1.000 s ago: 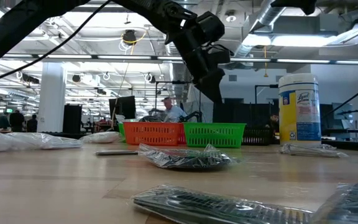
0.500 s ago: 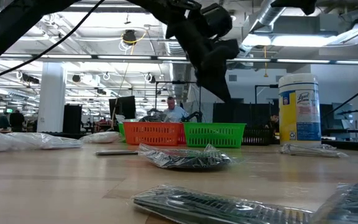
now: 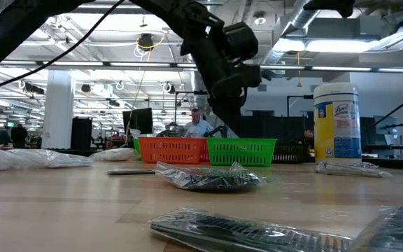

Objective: Pick & Place Travel size toiletries
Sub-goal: Adjust the green bin

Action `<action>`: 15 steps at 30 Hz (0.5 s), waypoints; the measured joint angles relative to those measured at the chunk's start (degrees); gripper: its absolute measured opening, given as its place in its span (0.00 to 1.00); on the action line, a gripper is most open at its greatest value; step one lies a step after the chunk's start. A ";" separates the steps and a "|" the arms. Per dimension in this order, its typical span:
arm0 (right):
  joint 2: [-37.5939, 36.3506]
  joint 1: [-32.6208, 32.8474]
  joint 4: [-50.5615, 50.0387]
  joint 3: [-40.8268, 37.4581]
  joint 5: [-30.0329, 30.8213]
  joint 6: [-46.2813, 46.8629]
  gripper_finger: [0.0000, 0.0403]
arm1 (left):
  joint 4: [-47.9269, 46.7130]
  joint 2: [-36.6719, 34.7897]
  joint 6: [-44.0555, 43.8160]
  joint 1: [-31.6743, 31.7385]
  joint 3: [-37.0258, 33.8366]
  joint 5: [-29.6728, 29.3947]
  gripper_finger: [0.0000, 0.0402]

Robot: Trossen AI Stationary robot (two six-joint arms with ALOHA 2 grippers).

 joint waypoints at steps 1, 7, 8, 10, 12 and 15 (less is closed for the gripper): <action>0.29 0.00 -0.03 0.00 0.00 0.00 0.82 | 0.06 0.00 0.14 0.00 -0.27 -0.03 0.00; 1.70 0.02 -0.06 0.00 0.00 0.02 0.81 | 0.86 0.00 0.23 -0.66 -0.47 0.11 0.00; 1.89 0.02 -0.05 0.00 0.00 0.02 0.81 | 1.17 0.17 0.25 -0.65 -0.47 0.11 0.00; 2.24 0.02 0.05 0.02 0.00 0.02 0.81 | 1.64 0.63 0.27 -0.45 -0.46 -0.09 0.00; 2.39 0.02 -0.02 0.00 0.00 0.02 0.81 | 1.73 1.34 0.35 -0.29 -0.49 -0.95 0.00; 2.24 0.02 0.22 0.00 0.00 0.00 0.81 | 1.52 2.38 0.34 -0.10 -0.51 -1.12 0.00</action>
